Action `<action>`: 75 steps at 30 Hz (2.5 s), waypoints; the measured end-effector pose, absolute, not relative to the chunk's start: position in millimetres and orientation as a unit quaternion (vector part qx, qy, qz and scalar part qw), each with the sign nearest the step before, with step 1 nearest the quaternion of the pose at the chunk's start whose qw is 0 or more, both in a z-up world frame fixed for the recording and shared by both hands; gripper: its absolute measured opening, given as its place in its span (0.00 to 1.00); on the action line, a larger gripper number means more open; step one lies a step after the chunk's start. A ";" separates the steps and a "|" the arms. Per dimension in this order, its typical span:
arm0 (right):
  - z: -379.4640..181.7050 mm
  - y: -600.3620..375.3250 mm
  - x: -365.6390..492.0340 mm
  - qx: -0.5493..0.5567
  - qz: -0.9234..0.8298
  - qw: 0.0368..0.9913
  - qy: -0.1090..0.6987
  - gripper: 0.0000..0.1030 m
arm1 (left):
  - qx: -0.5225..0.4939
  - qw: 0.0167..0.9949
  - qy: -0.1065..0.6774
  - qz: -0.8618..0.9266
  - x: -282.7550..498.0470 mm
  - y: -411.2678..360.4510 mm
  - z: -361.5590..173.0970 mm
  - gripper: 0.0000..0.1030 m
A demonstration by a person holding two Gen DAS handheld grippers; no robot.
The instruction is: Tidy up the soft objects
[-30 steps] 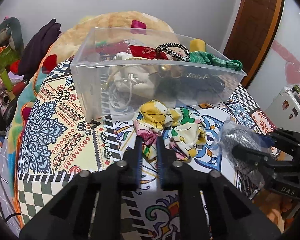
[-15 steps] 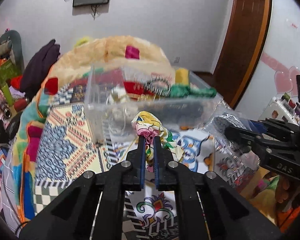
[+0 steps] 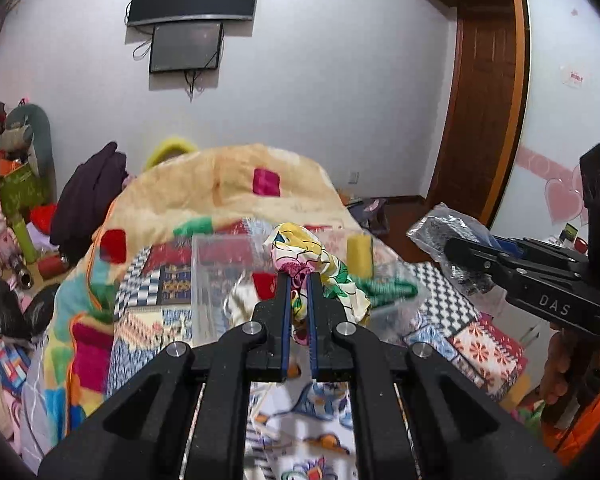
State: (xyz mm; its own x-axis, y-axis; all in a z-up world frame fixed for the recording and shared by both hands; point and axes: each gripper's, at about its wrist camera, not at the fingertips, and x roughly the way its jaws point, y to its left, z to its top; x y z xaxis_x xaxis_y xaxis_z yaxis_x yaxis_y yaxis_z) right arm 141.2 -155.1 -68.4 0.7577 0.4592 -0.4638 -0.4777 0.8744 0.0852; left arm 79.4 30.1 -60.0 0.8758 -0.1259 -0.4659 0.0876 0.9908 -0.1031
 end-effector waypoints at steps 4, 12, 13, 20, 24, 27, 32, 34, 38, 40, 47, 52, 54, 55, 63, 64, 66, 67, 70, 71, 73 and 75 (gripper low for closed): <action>-60.1 -142.6 152.8 -0.014 0.256 0.940 0.227 0.30 | -0.038 0.969 0.236 -0.058 95.0 28.8 -54.3 0.06; -71.8 -121.5 177.5 -0.028 0.244 0.939 0.240 0.30 | -0.042 0.965 0.253 -0.057 132.4 25.8 -66.3 0.06; -75.2 -119.4 180.7 -0.032 0.242 0.939 0.244 0.30 | -0.042 0.963 0.259 -0.056 138.3 25.8 -69.9 0.06; -101.1 -106.1 203.8 -0.058 0.221 0.933 0.279 0.30 | -0.033 0.951 0.305 -0.038 172.0 23.2 -102.2 0.06; -113.7 -103.1 213.2 -0.065 0.207 0.929 0.300 0.31 | -0.040 0.940 0.336 -0.032 184.2 25.7 -121.3 0.06; -117.5 -102.9 218.1 -0.064 0.211 0.923 0.315 0.32 | -0.040 0.935 0.350 -0.030 187.1 28.0 -128.4 0.06; -119.6 -104.7 218.9 -0.063 0.215 0.918 0.327 0.40 | -0.040 0.933 0.356 -0.023 184.4 29.9 -130.4 0.29; -118.4 -106.2 218.1 -0.060 0.215 0.919 0.326 0.51 | -0.043 0.934 0.354 -0.022 181.2 31.4 -128.7 0.36; -111.2 -110.7 211.8 -0.057 0.220 0.921 0.317 0.61 | -0.048 0.938 0.342 -0.025 168.1 33.4 -118.1 0.43; -104.4 -115.1 206.4 -0.052 0.224 0.923 0.310 0.61 | -0.049 0.941 0.334 -0.030 160.8 33.9 -110.1 0.44; -71.5 -128.3 175.8 -0.041 0.229 0.936 0.265 0.61 | -0.048 0.957 0.283 -0.039 125.0 31.3 -66.6 0.44; -40.5 -141.4 144.9 -0.029 0.234 0.948 0.213 0.68 | -0.043 0.969 0.240 -0.048 96.1 27.0 -35.4 0.52; -30.1 -146.3 133.2 -0.025 0.234 0.953 0.192 0.73 | -0.037 0.973 0.221 -0.051 82.5 22.8 -22.9 0.55; -24.8 -148.8 127.3 -0.023 0.234 0.955 0.182 0.73 | -0.034 0.975 0.213 -0.051 76.6 21.3 -17.9 0.58; -4.1 -157.0 102.2 -0.010 0.231 0.963 0.140 1.00 | -0.046 0.987 0.151 -0.036 41.0 21.8 12.9 0.96; -3.0 -157.2 100.3 -0.009 0.229 0.964 0.135 1.00 | -0.043 0.988 0.145 -0.033 37.7 21.7 15.7 0.97; -1.6 -156.4 97.8 -0.011 0.228 0.965 0.131 1.00 | -0.036 0.989 0.139 -0.028 32.6 21.3 19.0 0.97; -0.9 -156.3 96.5 -0.012 0.227 0.965 0.128 1.00 | -0.034 0.990 0.137 -0.026 28.7 21.1 20.5 0.98; -0.1 -156.4 92.1 -0.011 0.225 0.966 0.123 1.00 | -0.030 0.990 0.134 -0.025 24.9 20.3 23.8 0.99; 0.2 -156.7 91.0 -0.011 0.225 0.967 0.121 1.00 | -0.028 0.990 0.132 -0.025 23.9 19.6 24.5 0.99; 1.4 -157.6 88.9 -0.010 0.225 0.967 0.117 1.00 | -0.024 0.991 0.130 -0.024 21.1 18.0 25.0 0.99; 3.3 -158.7 86.1 -0.010 0.224 0.968 0.112 1.00 | -0.021 0.991 0.128 -0.023 19.8 16.3 25.6 0.99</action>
